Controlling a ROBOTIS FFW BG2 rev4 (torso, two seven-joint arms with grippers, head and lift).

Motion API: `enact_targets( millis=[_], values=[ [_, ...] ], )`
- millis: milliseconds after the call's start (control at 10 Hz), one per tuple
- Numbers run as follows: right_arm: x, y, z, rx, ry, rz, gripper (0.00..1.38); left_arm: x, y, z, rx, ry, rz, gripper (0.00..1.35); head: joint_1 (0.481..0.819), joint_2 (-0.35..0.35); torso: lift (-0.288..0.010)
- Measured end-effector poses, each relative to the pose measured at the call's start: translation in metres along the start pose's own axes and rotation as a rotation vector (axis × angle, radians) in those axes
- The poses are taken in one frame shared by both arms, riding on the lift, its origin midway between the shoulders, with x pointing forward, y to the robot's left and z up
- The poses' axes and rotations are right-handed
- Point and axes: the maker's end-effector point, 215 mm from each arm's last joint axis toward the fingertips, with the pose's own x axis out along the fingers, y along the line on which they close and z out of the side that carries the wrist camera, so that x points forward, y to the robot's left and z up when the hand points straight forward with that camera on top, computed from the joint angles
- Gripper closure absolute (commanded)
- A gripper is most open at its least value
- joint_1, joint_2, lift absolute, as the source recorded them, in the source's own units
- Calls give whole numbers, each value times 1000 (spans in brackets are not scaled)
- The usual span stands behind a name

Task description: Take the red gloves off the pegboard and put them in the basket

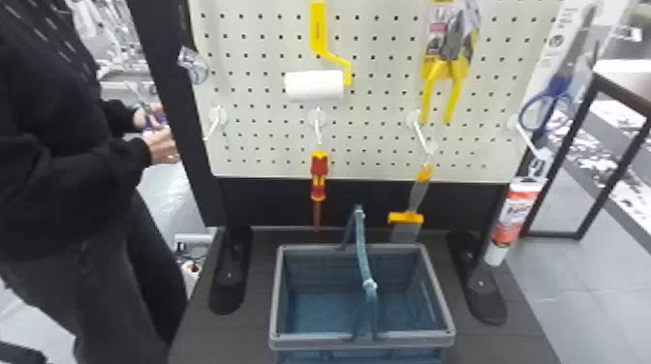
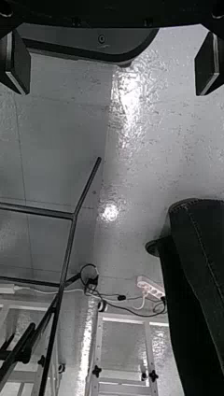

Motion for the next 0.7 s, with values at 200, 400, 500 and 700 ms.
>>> enact_targets(
  millis=[200, 400, 500, 700],
  values=[
    [0, 0, 0, 0, 0, 0, -2, 0, 0, 0, 0, 0, 0, -1, 549, 0, -100],
    [0, 0, 0, 0, 0, 0, -2, 0, 0, 0, 0, 0, 0, -1, 549, 0, -100],
    [0, 0, 0, 0, 0, 0, -2, 0, 0, 0, 0, 0, 0, -1, 549, 0, -100],
    [0, 0, 0, 0, 0, 0, -2, 0, 0, 0, 0, 0, 0, -1, 549, 0, -100]
  ],
)
